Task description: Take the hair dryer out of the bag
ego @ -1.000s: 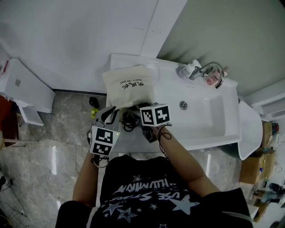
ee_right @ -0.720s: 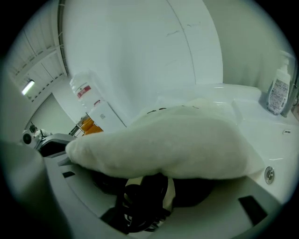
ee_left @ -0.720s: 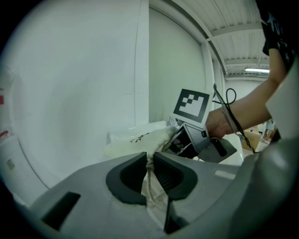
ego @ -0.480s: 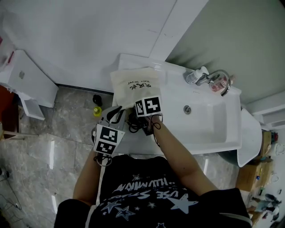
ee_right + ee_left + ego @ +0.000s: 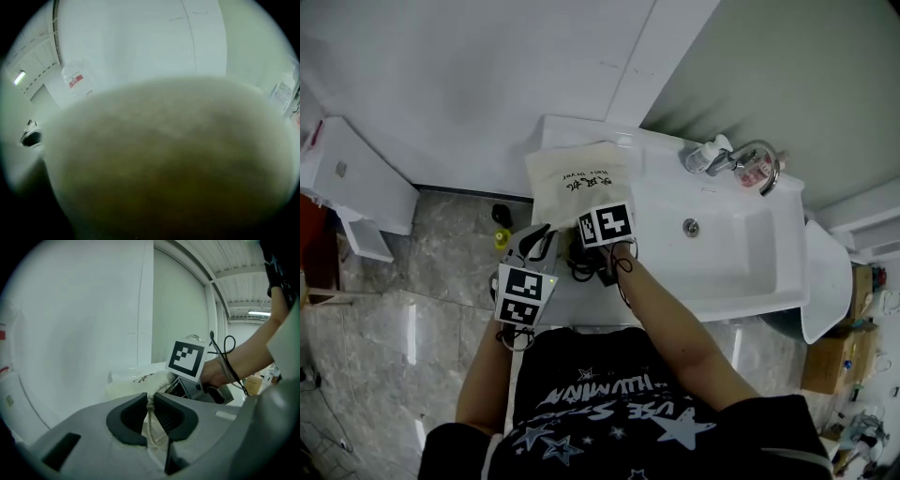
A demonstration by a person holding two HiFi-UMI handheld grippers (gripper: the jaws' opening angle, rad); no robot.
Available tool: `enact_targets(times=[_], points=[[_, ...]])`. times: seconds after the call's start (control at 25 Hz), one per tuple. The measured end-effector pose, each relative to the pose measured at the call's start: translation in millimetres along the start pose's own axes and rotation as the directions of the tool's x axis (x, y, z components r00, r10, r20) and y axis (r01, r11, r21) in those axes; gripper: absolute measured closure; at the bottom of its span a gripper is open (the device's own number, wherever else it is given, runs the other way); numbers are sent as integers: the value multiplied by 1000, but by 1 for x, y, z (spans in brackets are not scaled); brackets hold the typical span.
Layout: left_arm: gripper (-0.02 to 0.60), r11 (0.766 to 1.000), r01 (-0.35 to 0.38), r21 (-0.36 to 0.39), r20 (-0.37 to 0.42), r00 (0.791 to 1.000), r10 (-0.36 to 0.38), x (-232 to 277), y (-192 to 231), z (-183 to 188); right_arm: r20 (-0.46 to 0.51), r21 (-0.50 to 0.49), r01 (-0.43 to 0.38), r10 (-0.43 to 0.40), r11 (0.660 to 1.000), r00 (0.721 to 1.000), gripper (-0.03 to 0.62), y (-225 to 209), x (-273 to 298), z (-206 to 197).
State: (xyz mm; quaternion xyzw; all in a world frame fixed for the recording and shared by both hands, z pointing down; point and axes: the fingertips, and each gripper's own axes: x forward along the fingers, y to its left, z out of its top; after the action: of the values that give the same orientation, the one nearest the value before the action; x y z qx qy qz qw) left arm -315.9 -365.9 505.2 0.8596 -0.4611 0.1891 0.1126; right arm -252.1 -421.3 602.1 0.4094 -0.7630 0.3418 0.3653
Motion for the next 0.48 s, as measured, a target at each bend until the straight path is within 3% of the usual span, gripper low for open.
enact_targets(times=[0.28,0.48], points=[[523,1000,-12,-28,16,1000,12,-2,1,5,-25,-23,-94,93,995,995,407,11,-23,-10],[523,997,-47,-64,32,998,49,-2,1,10,-36,-96,-181,178,979,983,408,20,-50,-27]])
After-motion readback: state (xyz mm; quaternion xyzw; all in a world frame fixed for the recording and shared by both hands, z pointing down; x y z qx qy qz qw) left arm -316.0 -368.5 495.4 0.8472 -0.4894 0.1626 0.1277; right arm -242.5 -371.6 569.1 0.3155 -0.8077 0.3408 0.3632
